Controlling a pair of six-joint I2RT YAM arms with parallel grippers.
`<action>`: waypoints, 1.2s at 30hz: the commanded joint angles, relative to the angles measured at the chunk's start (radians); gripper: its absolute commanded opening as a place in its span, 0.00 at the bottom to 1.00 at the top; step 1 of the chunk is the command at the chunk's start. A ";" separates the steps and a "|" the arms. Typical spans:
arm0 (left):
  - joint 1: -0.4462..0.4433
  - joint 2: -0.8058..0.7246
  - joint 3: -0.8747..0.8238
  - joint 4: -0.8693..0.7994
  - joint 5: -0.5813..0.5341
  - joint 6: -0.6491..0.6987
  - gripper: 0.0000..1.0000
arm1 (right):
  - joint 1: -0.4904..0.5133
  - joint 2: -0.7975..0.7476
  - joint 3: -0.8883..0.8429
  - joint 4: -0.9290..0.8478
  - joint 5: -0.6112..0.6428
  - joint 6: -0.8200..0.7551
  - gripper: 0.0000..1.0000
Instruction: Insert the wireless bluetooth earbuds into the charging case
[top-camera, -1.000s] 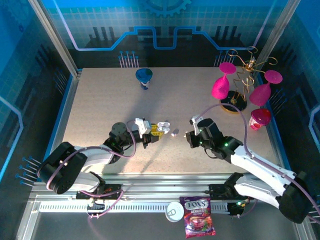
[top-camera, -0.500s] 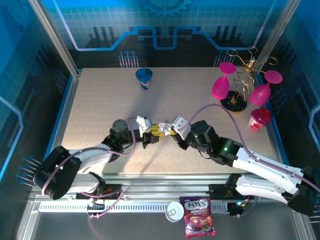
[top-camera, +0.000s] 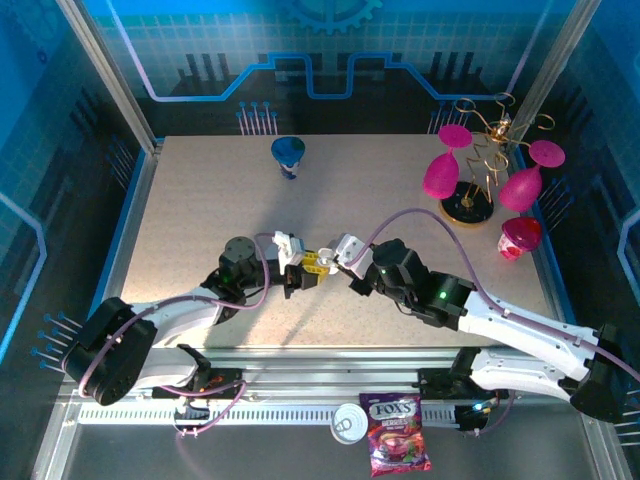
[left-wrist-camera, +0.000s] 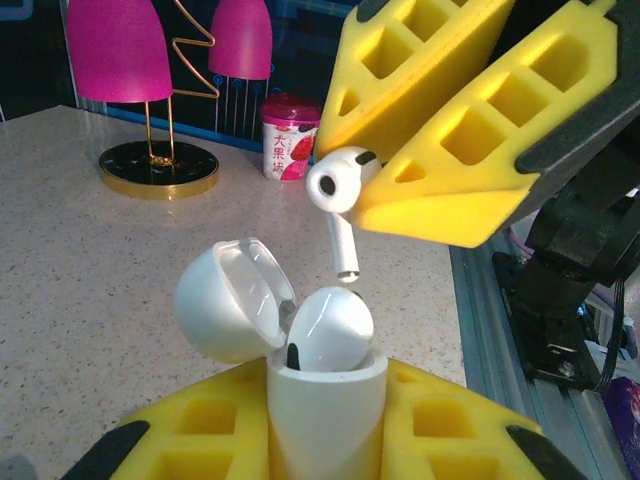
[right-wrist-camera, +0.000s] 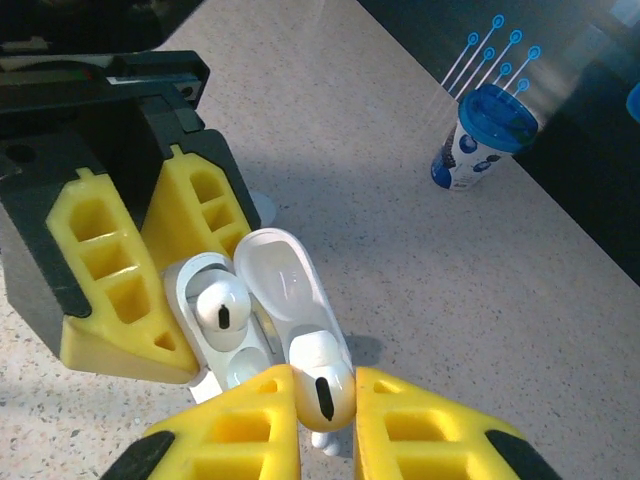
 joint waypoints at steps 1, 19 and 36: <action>0.000 -0.026 0.037 -0.005 0.033 -0.025 0.00 | 0.015 0.009 0.004 0.012 0.032 -0.029 0.15; 0.001 -0.041 0.043 -0.014 0.020 -0.036 0.00 | 0.015 0.015 -0.024 -0.005 0.026 -0.037 0.15; 0.002 -0.034 0.044 -0.008 0.019 -0.037 0.00 | 0.016 0.032 -0.015 -0.020 -0.089 -0.062 0.18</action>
